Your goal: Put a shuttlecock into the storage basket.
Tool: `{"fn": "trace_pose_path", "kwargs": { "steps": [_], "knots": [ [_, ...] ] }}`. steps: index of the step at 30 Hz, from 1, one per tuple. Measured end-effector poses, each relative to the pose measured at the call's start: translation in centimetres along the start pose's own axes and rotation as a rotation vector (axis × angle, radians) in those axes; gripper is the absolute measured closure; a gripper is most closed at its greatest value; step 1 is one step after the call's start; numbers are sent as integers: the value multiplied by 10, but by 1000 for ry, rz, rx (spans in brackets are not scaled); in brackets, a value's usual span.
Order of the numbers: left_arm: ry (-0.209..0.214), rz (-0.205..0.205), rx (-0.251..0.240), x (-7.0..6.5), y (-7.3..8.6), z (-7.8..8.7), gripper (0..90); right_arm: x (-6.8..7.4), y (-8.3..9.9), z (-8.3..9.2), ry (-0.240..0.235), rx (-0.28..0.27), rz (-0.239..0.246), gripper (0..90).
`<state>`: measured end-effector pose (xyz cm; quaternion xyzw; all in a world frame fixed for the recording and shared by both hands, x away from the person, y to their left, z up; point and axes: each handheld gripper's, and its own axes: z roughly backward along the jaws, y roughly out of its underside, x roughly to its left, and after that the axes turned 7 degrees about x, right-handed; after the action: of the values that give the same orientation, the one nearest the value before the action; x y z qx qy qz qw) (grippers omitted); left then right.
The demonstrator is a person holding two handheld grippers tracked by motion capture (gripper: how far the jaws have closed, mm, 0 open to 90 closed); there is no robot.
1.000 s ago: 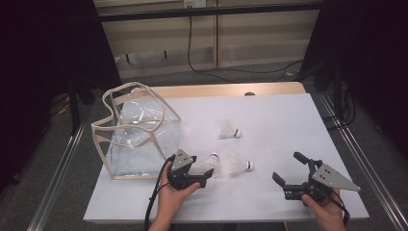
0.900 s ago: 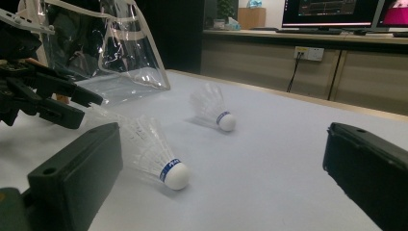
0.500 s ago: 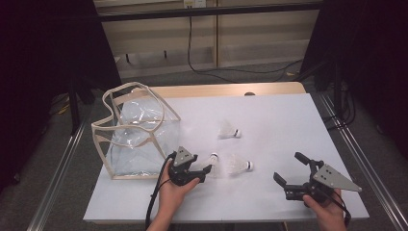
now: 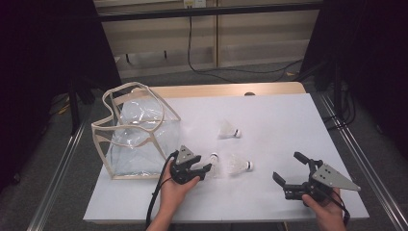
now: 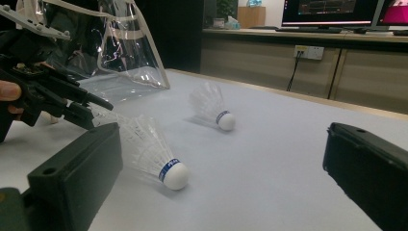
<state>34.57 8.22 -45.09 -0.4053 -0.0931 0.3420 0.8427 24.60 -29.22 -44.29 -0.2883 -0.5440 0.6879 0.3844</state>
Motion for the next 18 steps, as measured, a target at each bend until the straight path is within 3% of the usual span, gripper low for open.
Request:
{"fn": "trace_pose_path", "kwargs": {
  "steps": [14, 18],
  "knots": [
    [-1, 0, 20, 1, -3, -3, 574, 0, 1, 1, -1, 5, 5, 0],
    [3, 9, 4, 2, -5, -5, 590, -1, 0, 2, -3, 4, 5, 0]
  ]
}}
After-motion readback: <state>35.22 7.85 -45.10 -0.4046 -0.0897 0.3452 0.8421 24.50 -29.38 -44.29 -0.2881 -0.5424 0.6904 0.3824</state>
